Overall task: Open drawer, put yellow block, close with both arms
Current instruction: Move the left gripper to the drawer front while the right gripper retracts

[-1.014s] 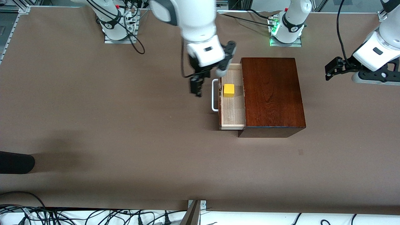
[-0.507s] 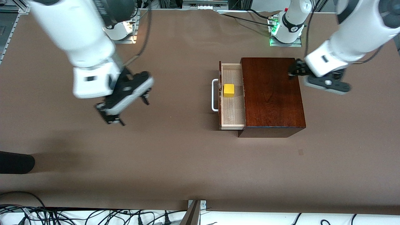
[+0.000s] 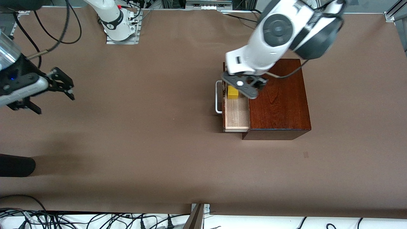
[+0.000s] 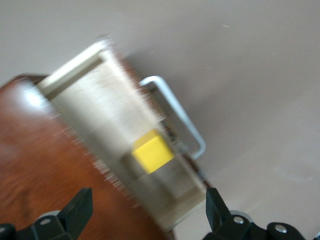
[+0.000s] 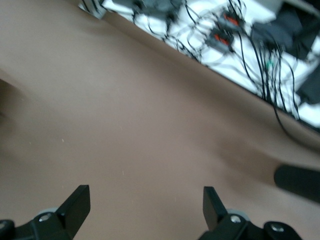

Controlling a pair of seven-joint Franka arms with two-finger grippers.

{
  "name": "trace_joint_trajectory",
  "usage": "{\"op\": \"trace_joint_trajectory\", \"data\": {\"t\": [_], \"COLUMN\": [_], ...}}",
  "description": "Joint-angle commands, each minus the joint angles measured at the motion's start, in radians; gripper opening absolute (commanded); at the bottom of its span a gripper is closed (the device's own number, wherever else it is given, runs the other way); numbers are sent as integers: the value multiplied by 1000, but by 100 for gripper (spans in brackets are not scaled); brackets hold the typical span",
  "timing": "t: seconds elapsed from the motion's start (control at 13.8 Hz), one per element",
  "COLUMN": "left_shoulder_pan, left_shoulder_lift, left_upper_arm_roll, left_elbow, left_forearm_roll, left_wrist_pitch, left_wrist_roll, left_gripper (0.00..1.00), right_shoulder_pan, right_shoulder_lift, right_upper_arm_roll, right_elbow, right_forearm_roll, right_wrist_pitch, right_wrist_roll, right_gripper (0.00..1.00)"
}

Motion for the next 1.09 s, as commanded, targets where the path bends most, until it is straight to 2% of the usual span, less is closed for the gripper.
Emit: {"op": "trace_joint_trajectory", "data": {"t": [0.0,0.07,0.22,0.29,0.43,0.65,0.8,1.01], "left_shoulder_pan": [-99,-109,-106,-107,-113,-141,-165,-225], "left_shoulder_lift": [115,142,175,176,178,196,225,251], "left_upper_arm_roll": [4,4,6,8,3,4,4,4], "left_elbow": [116,141,147,147,135,91,91,45], "left_forearm_roll": [-45,-82,-230,-243,-175,-96,-29,115], "left_wrist_pitch": [-13,43,67,68,68,70,85,224], "left_wrist_roll": [18,-4,-41,-26,95,494,597,654], "left_gripper": [100,100,100,100,100,100,100,100], "right_shoulder_pan": [0,-4,-11,-15,-24,-29,-18,-15], "right_shoulder_lift": [-142,-153,-162,-164,-162,-158,-158,-148], "right_upper_arm_roll": [-62,-84,-110,-114,-114,-113,-113,-111], "right_elbow": [-220,-253,-305,-322,-330,-322,-311,-298], "right_forearm_roll": [19,19,18,16,2,-21,-33,-35], "right_wrist_pitch": [18,18,18,23,30,30,29,23], "right_wrist_roll": [27,27,88,135,157,174,169,165], "right_gripper": [100,100,100,100,100,100,100,100]}}
